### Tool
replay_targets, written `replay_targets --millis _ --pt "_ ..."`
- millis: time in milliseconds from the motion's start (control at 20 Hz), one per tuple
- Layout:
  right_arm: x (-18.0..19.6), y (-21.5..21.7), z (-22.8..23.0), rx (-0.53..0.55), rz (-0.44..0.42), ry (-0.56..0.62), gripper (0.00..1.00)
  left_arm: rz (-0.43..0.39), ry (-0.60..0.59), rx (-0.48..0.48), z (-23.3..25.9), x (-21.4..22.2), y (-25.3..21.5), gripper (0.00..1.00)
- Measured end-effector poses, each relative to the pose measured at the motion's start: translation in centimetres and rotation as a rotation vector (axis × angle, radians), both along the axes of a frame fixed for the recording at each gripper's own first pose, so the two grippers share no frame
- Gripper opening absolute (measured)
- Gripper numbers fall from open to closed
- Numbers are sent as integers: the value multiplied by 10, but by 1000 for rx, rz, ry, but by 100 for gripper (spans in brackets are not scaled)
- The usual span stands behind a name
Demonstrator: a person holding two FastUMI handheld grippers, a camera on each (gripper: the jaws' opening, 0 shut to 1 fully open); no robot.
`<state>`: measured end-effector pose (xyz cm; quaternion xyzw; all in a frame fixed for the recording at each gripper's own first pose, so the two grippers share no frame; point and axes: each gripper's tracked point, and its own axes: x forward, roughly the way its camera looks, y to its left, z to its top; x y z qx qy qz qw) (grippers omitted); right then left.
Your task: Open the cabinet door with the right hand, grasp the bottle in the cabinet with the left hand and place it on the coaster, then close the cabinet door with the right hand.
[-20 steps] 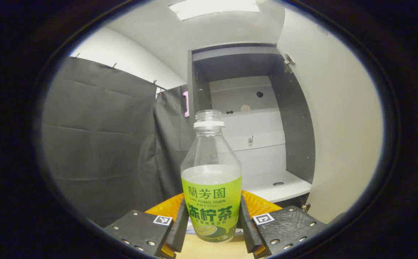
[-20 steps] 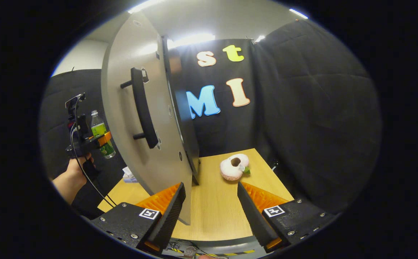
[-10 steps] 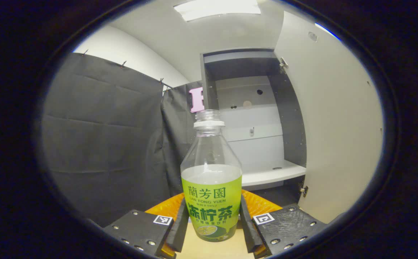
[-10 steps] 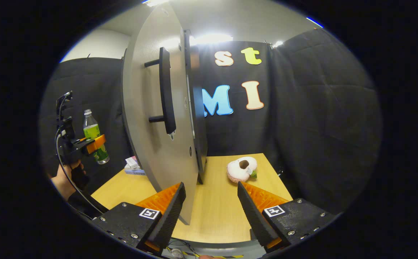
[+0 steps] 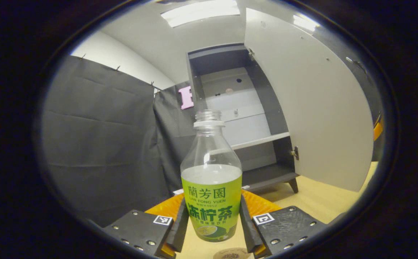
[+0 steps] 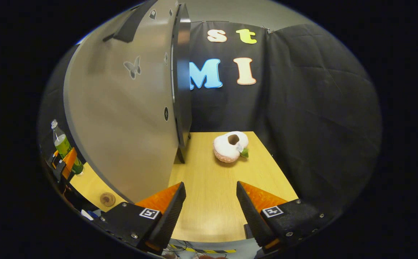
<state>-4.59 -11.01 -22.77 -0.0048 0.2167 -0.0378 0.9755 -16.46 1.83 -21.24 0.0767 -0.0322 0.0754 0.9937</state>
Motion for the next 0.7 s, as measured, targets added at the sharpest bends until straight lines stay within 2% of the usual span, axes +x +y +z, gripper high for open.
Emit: replay_targets --millis 50,150,250,450,550,700 --pt "-3 2 -9 -23 8 10 88 -2 1 -28 -15 -3 1 70" --pt "-7 9 -31 -29 47 59 88 2 -10 -71 -43 -10 -2 66" --pt "-15 19 -50 -4 69 98 88 3 -5 -56 -72 -13 -7 66" --pt "-20 23 -70 -68 101 153 89 17 41 -59 -128 -22 -9 66" --pt "-23 26 -74 -78 116 167 88 56 77 -85 -150 -26 1 66" --pt "-26 37 -81 -81 145 185 89 82 45 -96 -145 -28 3 67"
